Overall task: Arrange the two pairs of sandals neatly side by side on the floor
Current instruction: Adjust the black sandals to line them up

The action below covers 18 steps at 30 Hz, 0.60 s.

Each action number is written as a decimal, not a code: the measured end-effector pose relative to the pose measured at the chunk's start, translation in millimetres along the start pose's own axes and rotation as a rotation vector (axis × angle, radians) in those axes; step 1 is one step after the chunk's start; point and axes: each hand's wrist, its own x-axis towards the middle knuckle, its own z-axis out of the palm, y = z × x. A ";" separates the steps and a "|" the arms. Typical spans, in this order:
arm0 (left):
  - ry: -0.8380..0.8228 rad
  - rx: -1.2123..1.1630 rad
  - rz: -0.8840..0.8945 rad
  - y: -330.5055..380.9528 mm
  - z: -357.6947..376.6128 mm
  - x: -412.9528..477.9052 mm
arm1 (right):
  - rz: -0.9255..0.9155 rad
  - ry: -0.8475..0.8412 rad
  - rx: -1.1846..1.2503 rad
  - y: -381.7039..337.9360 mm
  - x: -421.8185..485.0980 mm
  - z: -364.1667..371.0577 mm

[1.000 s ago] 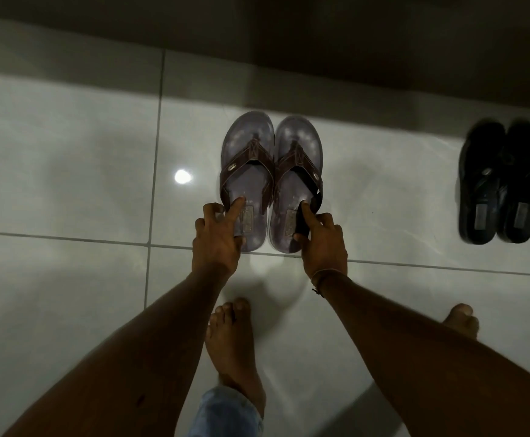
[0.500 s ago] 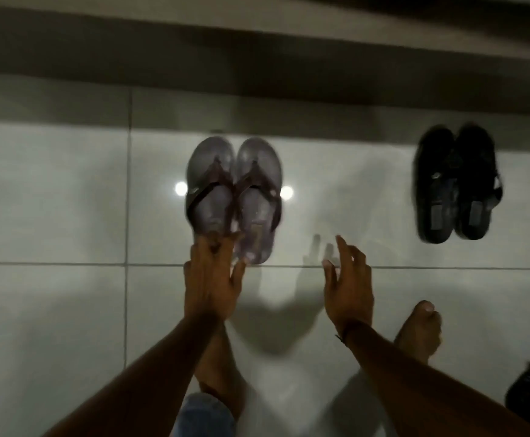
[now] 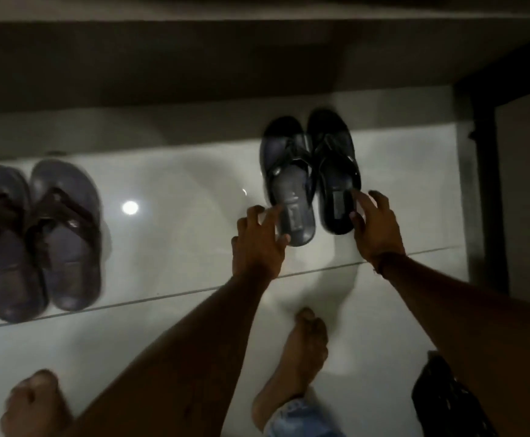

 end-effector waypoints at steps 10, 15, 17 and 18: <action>0.037 0.082 -0.088 0.7 22.1 29.8 | -0.059 -0.076 0.061 3.6 26.6 18.8; 0.021 0.067 -0.096 -3.7 32.0 10.9 | -0.062 -0.081 0.045 11.3 5.8 27.2; 0.018 0.067 -0.095 -5.5 36.3 2.4 | -0.056 -0.091 0.043 14.7 -2.6 30.6; 0.018 0.068 -0.093 -6.9 38.3 -1.5 | -0.054 -0.090 0.043 16.5 -7.1 32.5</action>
